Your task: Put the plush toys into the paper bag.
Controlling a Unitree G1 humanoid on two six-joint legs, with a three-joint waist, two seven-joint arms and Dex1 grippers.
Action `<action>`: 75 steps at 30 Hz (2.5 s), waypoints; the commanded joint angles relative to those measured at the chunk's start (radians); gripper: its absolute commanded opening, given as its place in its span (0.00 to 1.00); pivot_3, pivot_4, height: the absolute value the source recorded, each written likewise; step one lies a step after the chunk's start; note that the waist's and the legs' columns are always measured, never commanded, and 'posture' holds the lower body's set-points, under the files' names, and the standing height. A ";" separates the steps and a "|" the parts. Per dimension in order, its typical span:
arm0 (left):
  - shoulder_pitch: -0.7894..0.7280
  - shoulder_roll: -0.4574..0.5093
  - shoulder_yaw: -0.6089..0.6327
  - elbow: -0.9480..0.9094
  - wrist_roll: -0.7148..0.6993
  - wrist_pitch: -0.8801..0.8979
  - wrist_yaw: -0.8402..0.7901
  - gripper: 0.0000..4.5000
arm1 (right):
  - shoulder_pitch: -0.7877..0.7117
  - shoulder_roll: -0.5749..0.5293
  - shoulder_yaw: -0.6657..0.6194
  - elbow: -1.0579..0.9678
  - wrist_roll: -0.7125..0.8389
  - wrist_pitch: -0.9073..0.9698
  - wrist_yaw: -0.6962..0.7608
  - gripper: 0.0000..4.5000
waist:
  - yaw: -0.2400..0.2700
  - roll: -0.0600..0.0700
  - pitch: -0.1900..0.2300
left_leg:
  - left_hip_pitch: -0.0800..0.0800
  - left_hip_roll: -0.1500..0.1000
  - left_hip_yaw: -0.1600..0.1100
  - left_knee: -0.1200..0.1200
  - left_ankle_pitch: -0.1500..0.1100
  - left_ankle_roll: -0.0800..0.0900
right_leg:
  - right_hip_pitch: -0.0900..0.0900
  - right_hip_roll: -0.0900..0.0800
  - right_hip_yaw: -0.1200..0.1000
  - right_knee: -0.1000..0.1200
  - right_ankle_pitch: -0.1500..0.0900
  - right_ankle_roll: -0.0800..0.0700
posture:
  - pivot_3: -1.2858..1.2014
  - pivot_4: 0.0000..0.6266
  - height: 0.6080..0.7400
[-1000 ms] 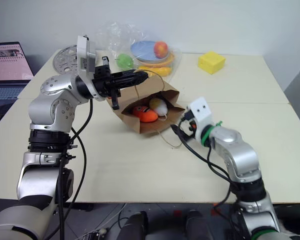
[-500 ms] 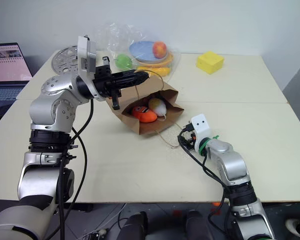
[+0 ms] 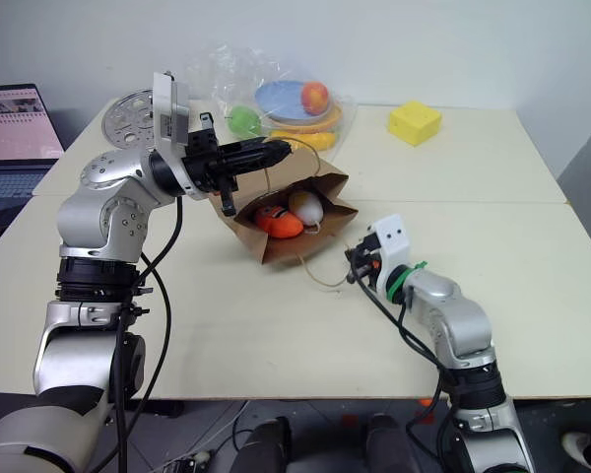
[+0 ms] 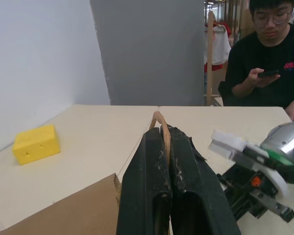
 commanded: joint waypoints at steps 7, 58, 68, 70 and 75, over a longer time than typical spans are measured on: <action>-0.062 0.020 0.072 0.004 -0.060 0.055 0.037 0.00 | -0.299 0.004 -0.188 -0.102 0.226 0.185 -0.066 0.00 | 0.001 0.000 0.000 | 0.000 0.000 0.000 0.000 0.000 0.000 | 0.000 0.000 0.000 0.000 0.000 0.000 | 0.52 0.24 1.00; 0.552 0.284 0.196 -0.451 -0.159 0.155 -0.013 0.99 | -0.380 -0.541 -0.128 -0.156 0.458 0.225 0.347 1.00 | 0.006 0.001 0.002 | 0.000 0.001 0.002 -0.001 0.000 0.000 | -0.001 -0.001 0.000 -0.002 -0.001 -0.001 | 0.52 0.24 1.00; 0.523 0.142 0.072 -0.243 -0.002 -0.128 0.006 0.99 | -0.473 -0.549 -0.046 -0.227 0.576 0.266 0.422 1.00 | 0.008 0.001 0.002 | 0.000 0.001 0.003 0.000 0.000 0.000 | 0.000 -0.001 0.001 -0.004 -0.001 -0.001 | 0.52 0.24 1.00; 0.493 0.112 0.066 -0.197 0.025 -0.188 0.034 0.99 | -0.488 -0.549 -0.042 -0.234 0.587 0.276 0.411 1.00 | 0.010 0.001 0.002 | 0.000 0.001 0.003 -0.001 0.000 0.000 | -0.001 -0.001 0.001 -0.004 -0.001 -0.001 | 0.52 0.24 1.00; 0.503 0.112 0.077 -0.211 0.002 -0.178 0.026 0.99 | -0.489 -0.566 -0.042 -0.230 0.583 0.278 0.388 1.00 | 0.010 0.001 0.002 | -0.001 0.001 0.002 -0.001 0.000 0.000 | -0.001 -0.001 0.001 -0.004 -0.001 -0.001 | 0.52 0.24 1.00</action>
